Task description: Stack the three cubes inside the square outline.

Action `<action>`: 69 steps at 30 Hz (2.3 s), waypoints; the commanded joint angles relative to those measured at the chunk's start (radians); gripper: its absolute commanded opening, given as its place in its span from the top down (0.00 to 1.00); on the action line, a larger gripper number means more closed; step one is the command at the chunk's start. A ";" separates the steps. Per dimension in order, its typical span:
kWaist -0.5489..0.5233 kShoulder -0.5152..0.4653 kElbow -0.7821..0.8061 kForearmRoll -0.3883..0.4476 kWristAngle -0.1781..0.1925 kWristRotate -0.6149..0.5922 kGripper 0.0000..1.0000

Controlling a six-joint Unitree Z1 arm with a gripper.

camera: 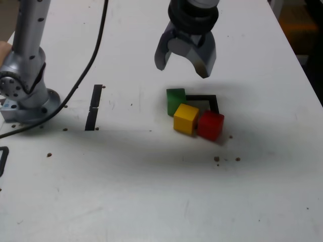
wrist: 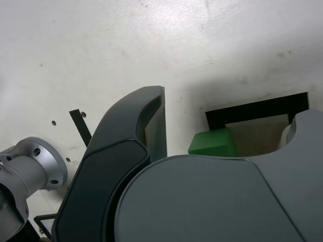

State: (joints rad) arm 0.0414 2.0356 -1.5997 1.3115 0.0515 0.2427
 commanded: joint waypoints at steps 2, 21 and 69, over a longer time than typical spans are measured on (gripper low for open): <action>-0.001 0.028 -0.027 -0.005 -0.001 0.007 0.13; -0.007 0.148 -0.110 -0.016 -0.050 0.015 0.15; 0.003 0.090 0.096 -0.043 -0.200 -0.134 0.15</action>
State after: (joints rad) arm 0.0426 2.1363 -1.5115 1.2670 -0.1433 0.1112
